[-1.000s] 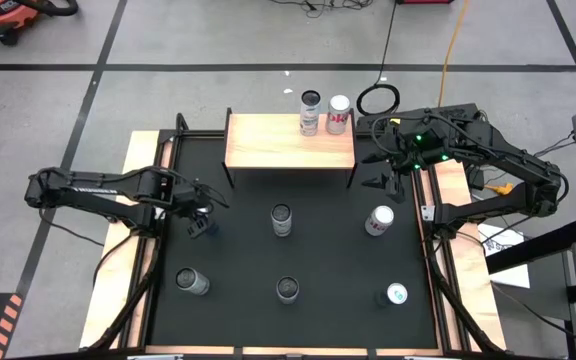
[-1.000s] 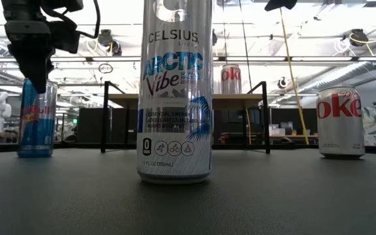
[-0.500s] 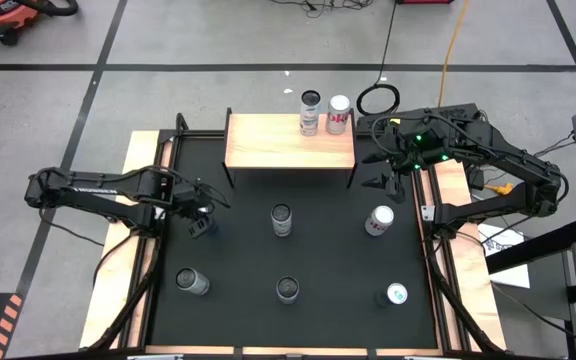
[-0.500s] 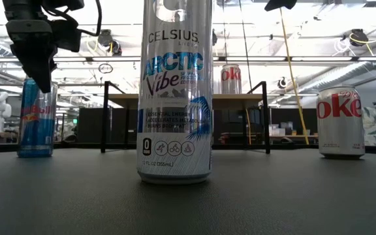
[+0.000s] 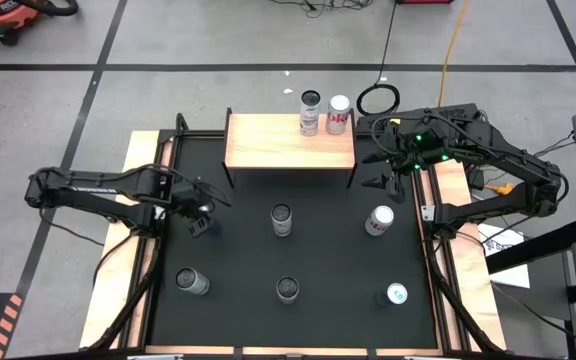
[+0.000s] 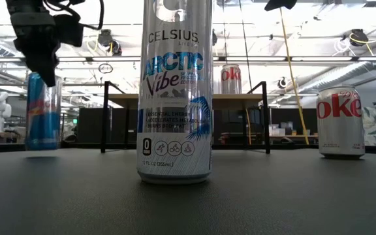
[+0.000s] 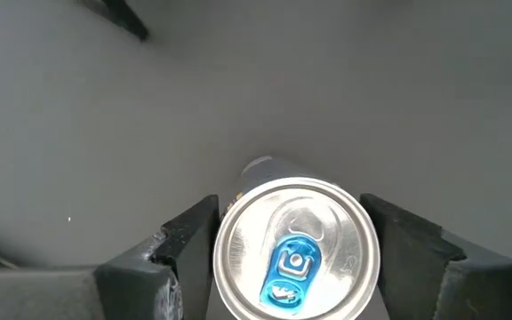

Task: Place canned beverage on shelf
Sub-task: Put the top left blue soda can on the shelf

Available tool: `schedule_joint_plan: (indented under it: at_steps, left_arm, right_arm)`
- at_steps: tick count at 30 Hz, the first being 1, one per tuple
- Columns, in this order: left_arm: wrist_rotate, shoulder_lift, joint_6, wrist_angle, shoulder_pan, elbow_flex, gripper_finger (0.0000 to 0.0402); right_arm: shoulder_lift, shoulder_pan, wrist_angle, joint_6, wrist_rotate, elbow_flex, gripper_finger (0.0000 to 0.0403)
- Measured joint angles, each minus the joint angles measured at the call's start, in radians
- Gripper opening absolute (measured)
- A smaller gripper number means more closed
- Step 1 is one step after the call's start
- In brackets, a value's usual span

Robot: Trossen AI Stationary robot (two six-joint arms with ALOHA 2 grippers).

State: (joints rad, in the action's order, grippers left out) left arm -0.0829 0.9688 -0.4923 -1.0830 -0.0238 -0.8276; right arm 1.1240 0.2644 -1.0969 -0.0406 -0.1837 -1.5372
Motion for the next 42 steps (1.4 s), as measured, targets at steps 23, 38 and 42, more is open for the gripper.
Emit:
schedule_joint_plan:
  at_steps: [23,38,42]
  left_arm:
    - [0.028,0.025,-0.104,0.003,-0.001,-0.066,0.0235]
    - [0.046,0.079,-0.097,0.005,-0.001,-0.066,0.0235]
    - [0.046,0.079,-0.095,0.002,-0.001,-0.094,0.0235]
  right_arm:
    - [0.0,0.0,0.0,-0.024,0.0,0.0,0.0281]
    - [0.0,0.0,0.0,-0.03,0.0,0.0,0.0281]
    - [0.0,0.0,0.0,-0.032,0.0,0.0,0.0281]
